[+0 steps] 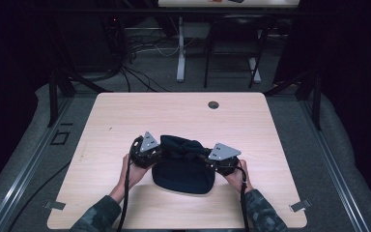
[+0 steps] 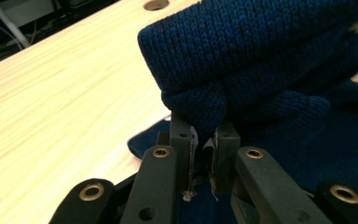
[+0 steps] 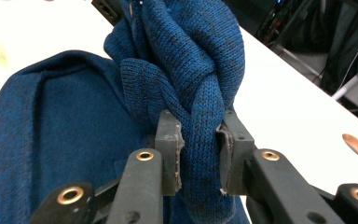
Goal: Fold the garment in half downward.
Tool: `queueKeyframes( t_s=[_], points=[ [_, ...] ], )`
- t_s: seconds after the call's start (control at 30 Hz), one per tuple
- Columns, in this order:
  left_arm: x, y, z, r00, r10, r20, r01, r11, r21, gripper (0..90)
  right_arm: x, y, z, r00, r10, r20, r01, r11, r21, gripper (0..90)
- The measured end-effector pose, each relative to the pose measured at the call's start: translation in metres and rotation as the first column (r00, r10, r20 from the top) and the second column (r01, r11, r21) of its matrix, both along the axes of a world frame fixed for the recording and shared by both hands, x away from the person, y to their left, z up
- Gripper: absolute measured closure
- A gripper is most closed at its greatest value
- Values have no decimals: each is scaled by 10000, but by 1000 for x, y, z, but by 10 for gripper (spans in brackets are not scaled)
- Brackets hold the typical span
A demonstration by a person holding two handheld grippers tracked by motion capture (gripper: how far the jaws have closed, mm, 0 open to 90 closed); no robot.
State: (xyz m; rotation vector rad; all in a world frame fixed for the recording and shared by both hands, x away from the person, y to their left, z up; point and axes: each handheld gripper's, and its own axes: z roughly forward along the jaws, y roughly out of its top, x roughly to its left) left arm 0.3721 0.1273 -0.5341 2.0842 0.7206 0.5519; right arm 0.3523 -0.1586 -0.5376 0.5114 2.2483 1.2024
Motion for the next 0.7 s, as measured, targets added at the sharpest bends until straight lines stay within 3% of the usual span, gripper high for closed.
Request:
queueKeyframes(
  t_s=[0.43,0.6,0.7],
  points=[
    [-22,3,-11,9990,-426,-116,429,9987,261,828,-16,1,3,9967,105,-807,-148,9985,-520,638],
    [-30,7,-18,9981,-568,-251,580,9970,512,819,-22,-7,2,9884,-55,-1519,-38,9981,-611,454],
    [-32,8,-21,9976,-617,-322,634,9966,530,813,-27,-16,5,9852,-193,-1701,80,9977,-669,367]
  ],
)
